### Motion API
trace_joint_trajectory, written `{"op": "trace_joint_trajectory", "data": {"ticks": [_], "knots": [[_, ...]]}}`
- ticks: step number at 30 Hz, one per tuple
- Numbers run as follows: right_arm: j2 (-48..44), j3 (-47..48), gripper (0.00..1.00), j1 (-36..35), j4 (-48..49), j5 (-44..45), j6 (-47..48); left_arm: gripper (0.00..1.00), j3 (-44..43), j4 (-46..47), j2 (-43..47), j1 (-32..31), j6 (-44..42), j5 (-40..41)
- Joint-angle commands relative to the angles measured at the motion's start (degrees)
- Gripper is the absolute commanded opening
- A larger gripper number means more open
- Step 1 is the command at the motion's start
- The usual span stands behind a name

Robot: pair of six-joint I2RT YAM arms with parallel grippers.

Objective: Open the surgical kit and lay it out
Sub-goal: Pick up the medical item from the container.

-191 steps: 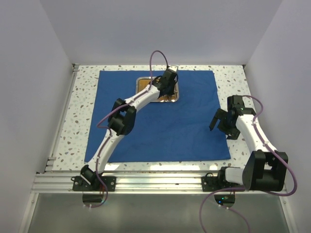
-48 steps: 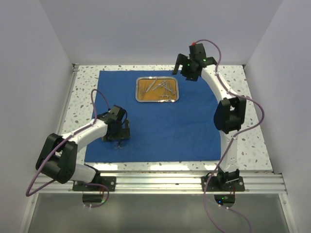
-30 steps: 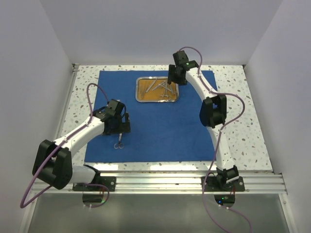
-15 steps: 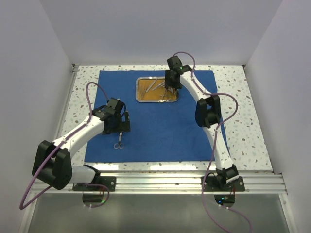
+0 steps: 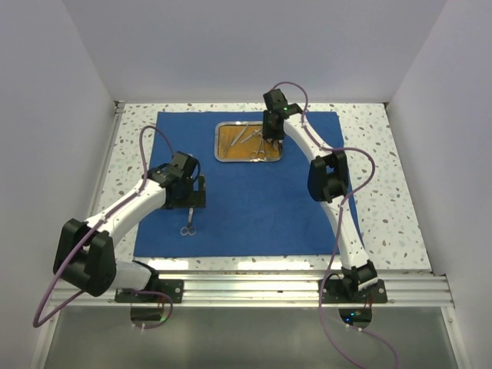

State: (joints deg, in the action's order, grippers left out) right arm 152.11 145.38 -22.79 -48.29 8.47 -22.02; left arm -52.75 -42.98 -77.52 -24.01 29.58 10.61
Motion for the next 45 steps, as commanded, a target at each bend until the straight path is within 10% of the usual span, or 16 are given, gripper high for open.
{"op": "trace_joint_trajectory", "data": {"ticks": [1,15,45], "knots": [[1.3,-0.8,0.36,-0.4,0.0,1.4,-0.7,1.0,-2.6,-0.8,-0.7,0.5,-2.9,1.6],[1.3,-4.2,0.0,-0.7,0.0,0.1,-3.3,0.99,-2.4,0.4,-2.4,1.9,-5.8,0.7],[-13.4,-8.9,0.0,-0.6,0.3,3.4,1.2,0.99,-2.8,2.5,0.3,1.9,-5.6,1.3]]}}
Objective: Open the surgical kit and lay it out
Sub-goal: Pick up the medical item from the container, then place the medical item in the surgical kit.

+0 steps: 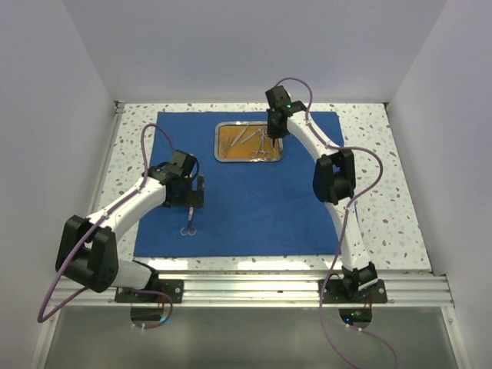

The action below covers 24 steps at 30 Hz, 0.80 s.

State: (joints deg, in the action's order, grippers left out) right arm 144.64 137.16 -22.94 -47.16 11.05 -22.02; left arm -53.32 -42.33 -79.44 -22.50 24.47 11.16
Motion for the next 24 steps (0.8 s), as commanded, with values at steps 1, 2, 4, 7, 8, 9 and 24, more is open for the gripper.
{"op": "trace_joint_trajectory", "data": {"ticks": [1,2,4,7,8,9,24], "knots": [[-6.6,-1.4,0.0,-0.4,-0.8,0.8,1.1,0.99,-2.2,1.7,2.4,0.4,-0.6,0.8],[-7.1,-1.7,0.0,-0.4,-0.9,0.7,0.9,0.99,-2.3,1.6,2.5,0.4,-0.6,1.0],[-8.7,-3.0,0.0,-0.4,-1.0,0.5,0.4,0.99,-2.3,1.5,2.9,0.4,-0.8,1.3],[-12.7,-6.9,0.0,-0.5,-0.9,-1.0,-0.9,0.99,-2.6,2.1,2.9,0.4,-1.4,1.7],[-14.0,-8.5,0.0,-0.7,-0.7,-1.3,-1.3,1.0,-2.7,2.2,2.8,0.4,-1.5,1.8],[-15.4,-12.3,0.0,-0.9,0.0,-2.2,-1.6,0.99,-3.2,2.4,2.5,0.4,-1.9,1.8],[-43.7,-54.4,0.0,-21.2,12.3,-6.9,-20.5,1.0,-17.1,9.1,-9.0,0.4,-4.7,1.4]]}}
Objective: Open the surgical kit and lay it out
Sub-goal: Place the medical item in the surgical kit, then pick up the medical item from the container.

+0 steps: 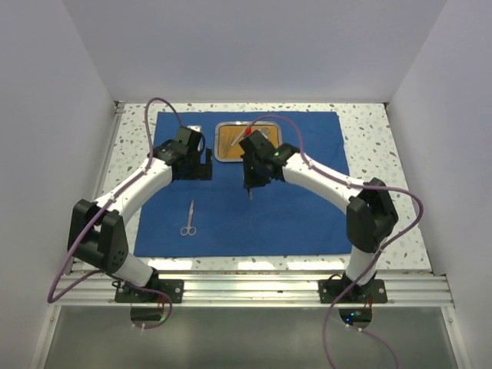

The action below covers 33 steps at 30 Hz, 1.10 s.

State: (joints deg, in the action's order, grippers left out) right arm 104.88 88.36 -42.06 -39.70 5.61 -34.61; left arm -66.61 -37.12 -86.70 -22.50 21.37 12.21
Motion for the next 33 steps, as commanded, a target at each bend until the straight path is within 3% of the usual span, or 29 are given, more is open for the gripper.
{"op": "trace_joint_trajectory", "data": {"ticks": [1,13,19,20,21,24,28,33], "knots": [[-4.1,-6.6,0.0,-3.9,4.9,-1.4,-10.2,1.0,-4.3,4.9,-2.2,0.4,-1.6,0.2],[-6.6,-16.8,0.0,-11.1,6.7,3.6,-19.4,0.99,-12.9,6.0,-8.6,0.7,-2.4,1.2],[-5.6,-20.4,0.02,-12.3,11.8,0.9,-18.2,0.99,-14.3,6.3,-9.5,0.9,-1.5,-0.6],[-5.2,-20.2,0.12,-12.3,11.8,0.5,-17.8,0.99,-14.3,6.3,-9.6,0.9,-1.5,-0.9],[-4.8,-19.5,0.34,-12.3,11.2,0.6,-17.4,0.99,-14.3,6.2,-9.6,0.9,-1.5,-1.0],[-4.7,-17.2,0.56,-12.3,8.9,1.5,-14.7,0.99,-14.1,6.0,-9.3,0.9,-1.4,-1.0],[-6.3,-11.9,0.66,-12.2,4.6,4.7,-9.7,0.99,-13.5,5.9,-7.6,0.9,-1.3,-1.0],[-5.5,-0.8,0.66,-7.3,0.1,9.1,-3.7,0.99,-12.5,5.0,-5.7,0.9,-1.5,-0.3]]}}
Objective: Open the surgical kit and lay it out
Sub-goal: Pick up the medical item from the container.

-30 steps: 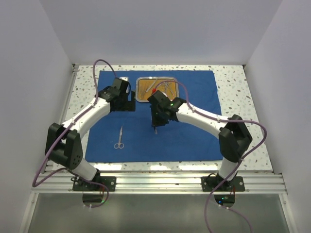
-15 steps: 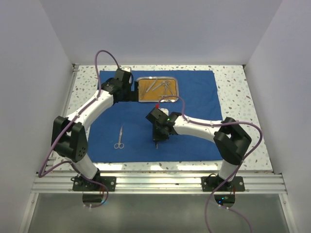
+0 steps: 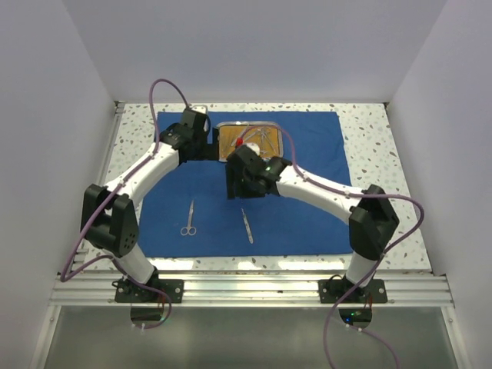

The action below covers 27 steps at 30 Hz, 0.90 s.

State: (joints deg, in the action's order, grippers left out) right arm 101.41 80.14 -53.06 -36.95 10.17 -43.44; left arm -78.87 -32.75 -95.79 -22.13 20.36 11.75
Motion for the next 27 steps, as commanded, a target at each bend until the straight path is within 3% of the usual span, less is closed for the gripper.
{"op": "trace_joint_trajectory", "data": {"ticks": [1,7,12,20,27], "knots": [[-1.4,8.6,0.65,7.4,-3.0,3.5,6.1,1.0,0.1,0.5,4.5,0.5,-0.5,0.3],[8.0,18.5,0.53,19.3,-4.2,1.4,13.2,0.99,4.4,-0.8,9.6,0.5,-0.4,1.1],[21.0,32.3,0.49,23.4,-7.6,1.3,20.4,0.99,7.8,-2.5,12.8,0.5,0.5,1.5],[36.7,53.7,0.49,26.6,-10.7,3.0,25.1,0.99,9.2,-5.4,14.5,0.5,2.1,2.0],[43.5,59.3,0.49,30.4,-10.2,4.2,25.3,0.99,8.9,-7.8,14.8,0.5,2.3,3.5]]}}
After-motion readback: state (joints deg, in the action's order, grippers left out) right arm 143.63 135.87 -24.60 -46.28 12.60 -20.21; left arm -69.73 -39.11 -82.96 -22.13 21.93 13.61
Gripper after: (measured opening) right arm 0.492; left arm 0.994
